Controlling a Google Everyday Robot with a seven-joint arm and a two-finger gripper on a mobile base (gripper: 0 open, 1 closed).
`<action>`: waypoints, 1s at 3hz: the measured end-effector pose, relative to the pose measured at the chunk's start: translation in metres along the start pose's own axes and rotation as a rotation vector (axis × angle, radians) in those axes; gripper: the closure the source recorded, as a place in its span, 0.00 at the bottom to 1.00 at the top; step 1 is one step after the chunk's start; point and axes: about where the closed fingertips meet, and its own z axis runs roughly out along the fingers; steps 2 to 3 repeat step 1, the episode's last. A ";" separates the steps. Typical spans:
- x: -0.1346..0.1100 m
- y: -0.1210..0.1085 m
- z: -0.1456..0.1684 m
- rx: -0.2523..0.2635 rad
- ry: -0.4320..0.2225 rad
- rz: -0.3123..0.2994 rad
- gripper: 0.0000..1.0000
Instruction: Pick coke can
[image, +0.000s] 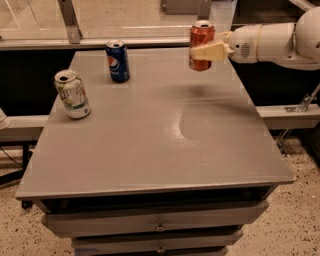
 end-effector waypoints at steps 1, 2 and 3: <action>0.008 0.023 0.001 -0.084 0.045 -0.003 1.00; 0.008 0.023 0.001 -0.084 0.045 -0.003 1.00; 0.008 0.023 0.001 -0.084 0.045 -0.003 1.00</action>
Offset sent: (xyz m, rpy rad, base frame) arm 0.0000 0.0000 0.0000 0.0000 0.0000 0.0000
